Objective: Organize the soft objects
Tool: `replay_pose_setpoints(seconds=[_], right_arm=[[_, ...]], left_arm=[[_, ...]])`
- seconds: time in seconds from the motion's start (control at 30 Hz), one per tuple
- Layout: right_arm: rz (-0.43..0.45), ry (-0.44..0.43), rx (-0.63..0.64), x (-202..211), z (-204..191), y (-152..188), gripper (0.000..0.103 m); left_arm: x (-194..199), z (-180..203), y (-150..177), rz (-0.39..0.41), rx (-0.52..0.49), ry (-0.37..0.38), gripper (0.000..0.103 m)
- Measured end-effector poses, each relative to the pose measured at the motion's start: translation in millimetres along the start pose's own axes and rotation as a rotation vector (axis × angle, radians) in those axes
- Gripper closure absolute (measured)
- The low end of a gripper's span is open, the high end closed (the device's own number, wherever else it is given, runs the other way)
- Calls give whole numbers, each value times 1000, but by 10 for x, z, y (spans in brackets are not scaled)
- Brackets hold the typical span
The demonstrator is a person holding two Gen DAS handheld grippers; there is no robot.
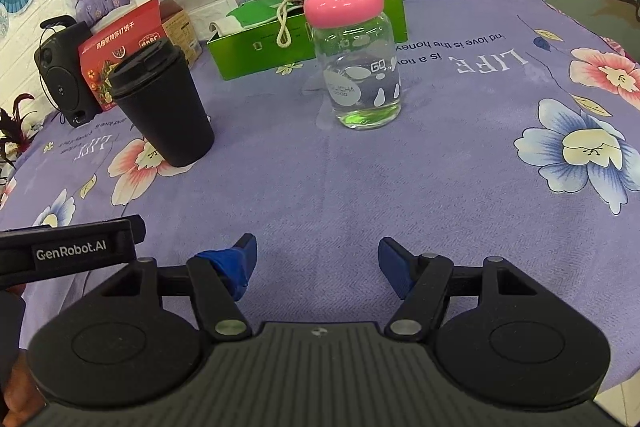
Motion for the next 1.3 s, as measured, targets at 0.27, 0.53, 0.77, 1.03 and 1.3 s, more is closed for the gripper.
replay_pose_setpoints(seconds=[0.27, 0.53, 0.77, 1.03, 1.3], right_arm=[[-7, 8, 7, -15, -1, -1, 50], [-6, -6, -3, -2, 2, 8, 50], [-1, -8, -7, 15, 0, 9, 50], [-1, -7, -3, 20, -32, 13, 50], [-1, -4, -6, 19, -30, 12, 50]], left_arm=[[-28, 43, 13, -16, -13, 15, 0], [-19, 54, 19, -20, -19, 16, 0], [-11, 62, 22, -25, -23, 23, 0], [-11, 58, 32, -30, -24, 30, 0], [-26, 72, 42, -39, -27, 35, 0]])
Point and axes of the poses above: each gripper's, at about its wrist camera, not at the fingertips, and x roughly against the way its jaws point, z to its right, y to its underside, the point moved 5 cm from there along -x, roughly the way its jaws point, and after that the axes turned 9 degrees about -y, right-handed, at the moved point
